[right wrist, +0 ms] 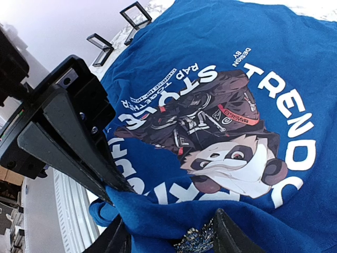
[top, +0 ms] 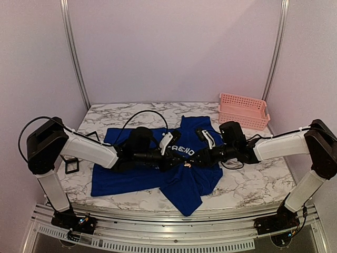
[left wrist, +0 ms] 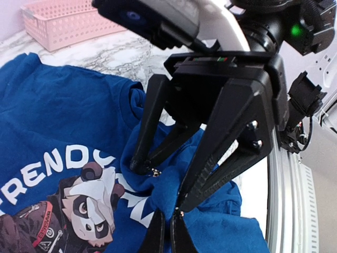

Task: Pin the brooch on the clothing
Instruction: Pin the brooch onto the flattened clothing.

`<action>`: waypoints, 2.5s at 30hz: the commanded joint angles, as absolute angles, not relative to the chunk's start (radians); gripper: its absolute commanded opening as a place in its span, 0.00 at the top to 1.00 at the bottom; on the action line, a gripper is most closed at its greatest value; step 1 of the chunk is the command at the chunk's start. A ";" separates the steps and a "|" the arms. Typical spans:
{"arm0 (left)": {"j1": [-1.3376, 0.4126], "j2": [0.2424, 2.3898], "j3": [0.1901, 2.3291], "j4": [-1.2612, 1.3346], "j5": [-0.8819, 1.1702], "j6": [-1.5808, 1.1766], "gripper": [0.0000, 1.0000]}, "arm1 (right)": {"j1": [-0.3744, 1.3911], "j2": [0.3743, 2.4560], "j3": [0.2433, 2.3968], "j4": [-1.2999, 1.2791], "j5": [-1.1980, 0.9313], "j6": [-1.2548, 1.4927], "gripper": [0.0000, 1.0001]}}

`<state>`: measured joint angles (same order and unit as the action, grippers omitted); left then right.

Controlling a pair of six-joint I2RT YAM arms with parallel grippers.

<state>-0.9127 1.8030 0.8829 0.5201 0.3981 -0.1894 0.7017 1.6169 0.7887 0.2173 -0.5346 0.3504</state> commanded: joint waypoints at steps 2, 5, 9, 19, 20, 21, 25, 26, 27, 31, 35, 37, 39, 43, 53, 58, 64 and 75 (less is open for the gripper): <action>-0.945 1.725 0.852 0.577 0.311 -0.093 1.00 | 0.681 1.594 0.729 0.293 -0.621 0.420 0.44; -0.965 1.697 0.833 0.559 0.210 -0.028 1.00 | 0.680 1.535 0.699 0.314 -0.613 0.419 0.40; -0.984 1.675 0.828 0.534 0.097 -0.018 1.00 | 0.678 1.477 0.672 0.341 -0.564 0.460 0.37; -0.993 1.650 0.812 0.551 0.217 -0.224 1.00 | 0.719 1.519 0.664 0.462 -0.452 0.596 0.26; -0.993 1.654 0.809 0.555 0.230 -0.256 1.00 | 0.724 1.524 0.664 0.468 -0.449 0.593 0.28; -0.993 1.659 0.811 0.557 0.231 -0.270 1.00 | 0.727 1.527 0.664 0.476 -0.456 0.592 0.29; -0.993 1.677 0.826 0.559 0.222 -0.307 1.00 | 0.746 1.564 0.688 0.445 -0.485 0.576 0.31; -0.994 1.680 0.831 0.562 0.224 -0.312 1.00 | 0.752 1.570 0.696 0.438 -0.486 0.570 0.31; -0.995 1.684 0.835 0.564 0.220 -0.313 1.00 | 0.756 1.576 0.699 0.437 -0.487 0.562 0.31; -0.998 1.696 0.844 0.568 0.215 -0.322 1.00 | 0.758 1.574 0.693 0.448 -0.477 0.562 0.34; -1.005 1.705 0.843 0.560 0.203 -0.319 1.00 | 0.759 1.582 0.695 0.488 -0.518 0.565 0.33; -1.006 1.708 0.844 0.561 0.199 -0.323 1.00 | 0.759 1.582 0.694 0.494 -0.519 0.572 0.32; -1.007 1.710 0.844 0.569 0.201 -0.324 1.00 | 0.759 1.586 0.695 0.491 -0.502 0.576 0.33; -1.008 1.705 0.842 0.592 0.224 -0.313 1.00 | 0.757 1.608 0.725 0.411 -0.437 0.581 0.45; -0.974 1.702 0.842 0.582 0.327 -0.297 1.00 | 0.727 1.587 0.690 0.321 -0.387 0.572 0.73; -0.966 1.701 0.850 0.565 0.353 -0.283 1.00 | 0.699 1.549 0.673 0.298 -0.403 0.545 0.77; -0.967 1.709 0.848 0.581 0.358 -0.291 1.00 | 0.697 1.564 0.689 0.307 -0.443 0.530 0.77; -0.969 1.712 0.847 0.611 0.353 -0.282 1.00 | 0.698 1.580 0.693 0.350 -0.580 0.484 0.72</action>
<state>-0.9657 1.7107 0.8303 0.5400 0.3031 -0.2993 0.7204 1.5658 0.6991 0.3782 -0.6022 0.5102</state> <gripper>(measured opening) 0.029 0.278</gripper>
